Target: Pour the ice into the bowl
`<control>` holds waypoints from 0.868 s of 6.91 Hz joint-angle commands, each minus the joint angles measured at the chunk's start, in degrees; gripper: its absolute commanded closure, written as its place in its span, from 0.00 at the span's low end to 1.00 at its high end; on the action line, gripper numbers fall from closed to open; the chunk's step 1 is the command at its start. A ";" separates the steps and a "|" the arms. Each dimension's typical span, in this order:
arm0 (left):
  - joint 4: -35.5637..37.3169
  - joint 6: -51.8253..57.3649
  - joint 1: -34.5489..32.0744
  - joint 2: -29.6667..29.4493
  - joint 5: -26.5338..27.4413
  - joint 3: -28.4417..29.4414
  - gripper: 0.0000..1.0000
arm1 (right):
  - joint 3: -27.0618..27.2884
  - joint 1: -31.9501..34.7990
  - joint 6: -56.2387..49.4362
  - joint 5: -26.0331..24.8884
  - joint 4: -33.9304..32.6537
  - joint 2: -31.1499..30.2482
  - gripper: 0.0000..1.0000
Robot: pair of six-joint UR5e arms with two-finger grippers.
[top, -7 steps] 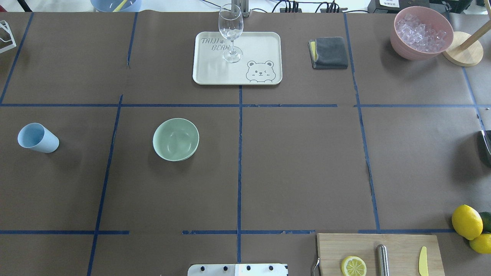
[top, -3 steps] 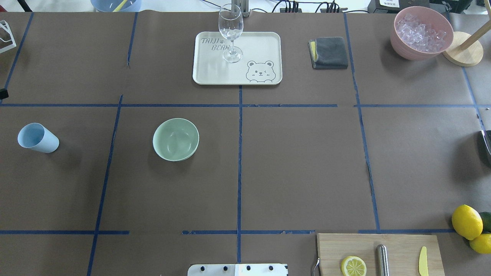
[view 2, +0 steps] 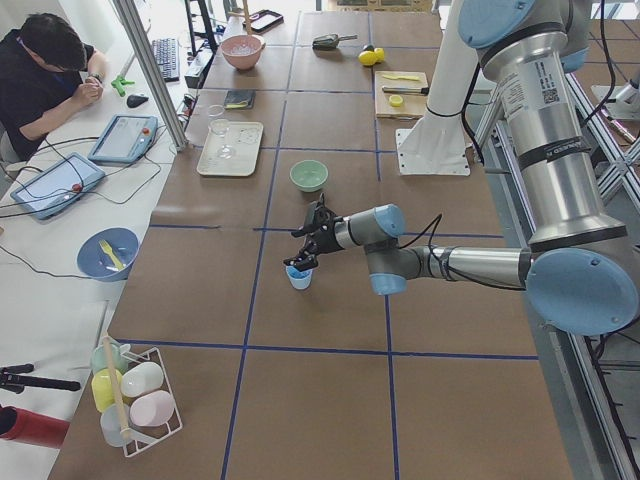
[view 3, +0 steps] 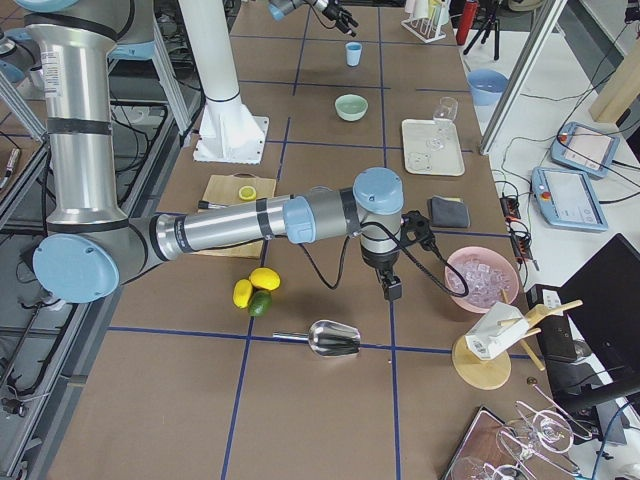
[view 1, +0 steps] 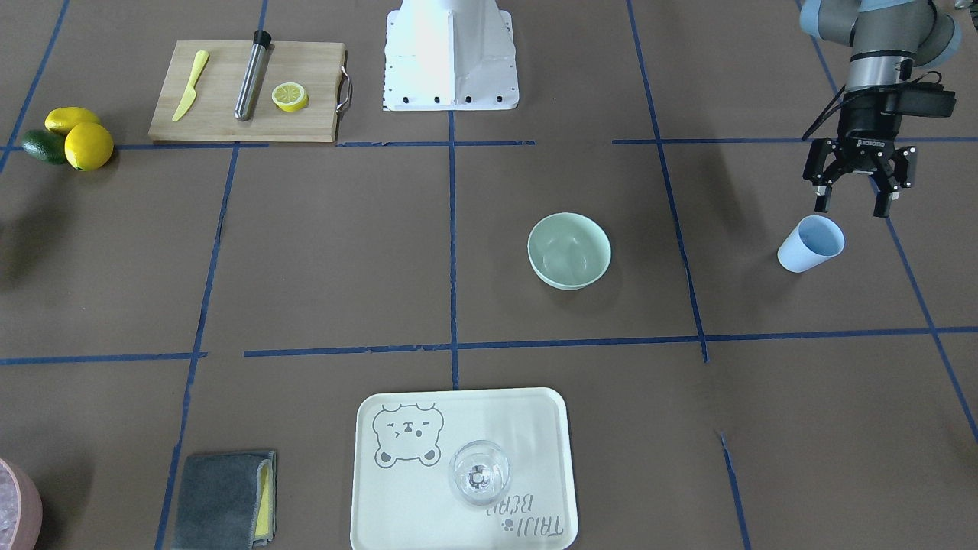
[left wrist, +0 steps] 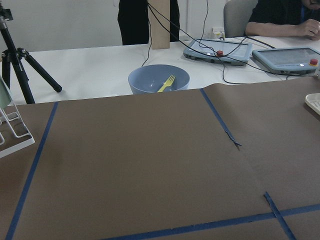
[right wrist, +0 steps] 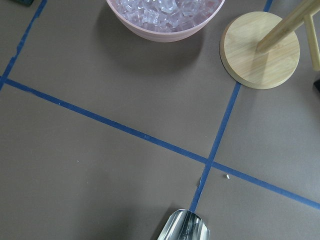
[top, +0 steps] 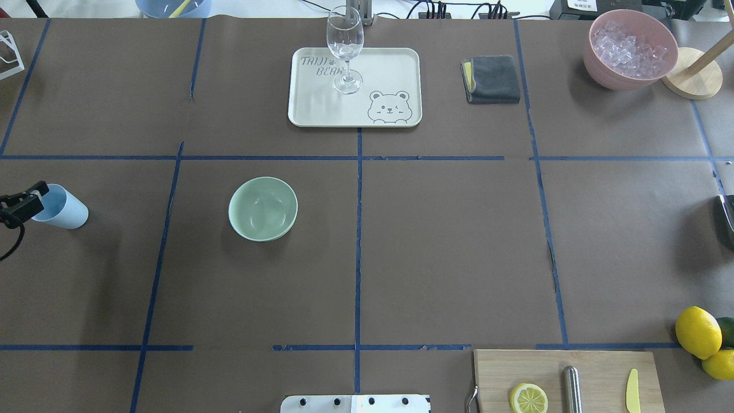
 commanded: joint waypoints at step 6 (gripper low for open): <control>0.59 -11.44 12.71 -4.49 20.82 11.69 0.00 | 0.96 0.00 0.00 -0.16 0.09 -1.58 0.00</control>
